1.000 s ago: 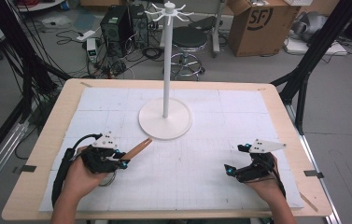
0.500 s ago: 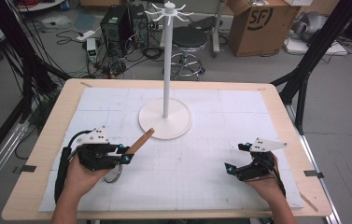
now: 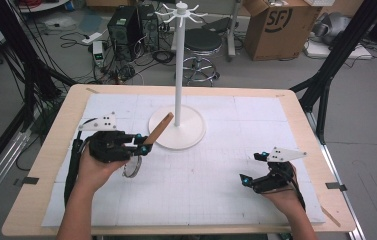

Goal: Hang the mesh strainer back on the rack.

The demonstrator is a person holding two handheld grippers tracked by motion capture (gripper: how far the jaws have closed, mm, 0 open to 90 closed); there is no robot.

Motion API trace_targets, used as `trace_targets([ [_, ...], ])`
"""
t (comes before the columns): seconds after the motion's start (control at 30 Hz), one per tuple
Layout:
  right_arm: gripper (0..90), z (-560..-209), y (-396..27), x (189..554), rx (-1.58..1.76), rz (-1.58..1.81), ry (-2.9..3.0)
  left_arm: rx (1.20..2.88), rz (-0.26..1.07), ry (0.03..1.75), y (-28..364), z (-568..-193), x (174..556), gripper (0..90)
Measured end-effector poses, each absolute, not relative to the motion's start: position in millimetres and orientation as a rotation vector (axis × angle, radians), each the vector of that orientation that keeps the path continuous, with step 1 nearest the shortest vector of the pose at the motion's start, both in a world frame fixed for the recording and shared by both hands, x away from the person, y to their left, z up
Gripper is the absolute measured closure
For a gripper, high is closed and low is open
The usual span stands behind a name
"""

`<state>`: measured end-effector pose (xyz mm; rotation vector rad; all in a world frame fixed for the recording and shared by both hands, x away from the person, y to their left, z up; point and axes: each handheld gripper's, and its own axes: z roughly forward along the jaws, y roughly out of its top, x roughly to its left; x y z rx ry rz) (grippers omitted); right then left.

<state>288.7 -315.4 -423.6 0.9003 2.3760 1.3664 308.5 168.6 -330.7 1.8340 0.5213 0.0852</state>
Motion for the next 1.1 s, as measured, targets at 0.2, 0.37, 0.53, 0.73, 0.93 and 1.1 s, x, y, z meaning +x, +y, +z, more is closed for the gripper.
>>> trace_targets([
  [0.2,0.5,-424.1,-315.3,290.1,0.899,1.368,2.377,1.796,0.119,0.487,167.9,-300.9,328.8,68.6],
  [0.37,0.5,-423.9,-315.5,290.5,0.9,1.371,2.376,1.779,0.139,0.458,165.2,-274.8,338.5,68.6],
  [0.53,0.5,-424.3,-314.7,290.8,0.9,1.369,2.384,1.738,0.134,0.437,166.6,-260.2,344.6,68.6],
  [0.73,0.5,-424.5,-314.5,290.9,0.894,1.366,2.386,1.72,0.143,0.422,170.9,-249.2,349.6,68.6],
  [0.93,0.5,-424.3,-313.6,290.5,0.894,1.369,2.387,1.696,0.159,0.413,176.5,-231.4,355.6,68.6],
  [1.1,0.5,-424.3,-313.9,290.8,0.899,1.366,2.385,1.68,0.211,0.404,179.6,-215.9,361.1,68.6],
])
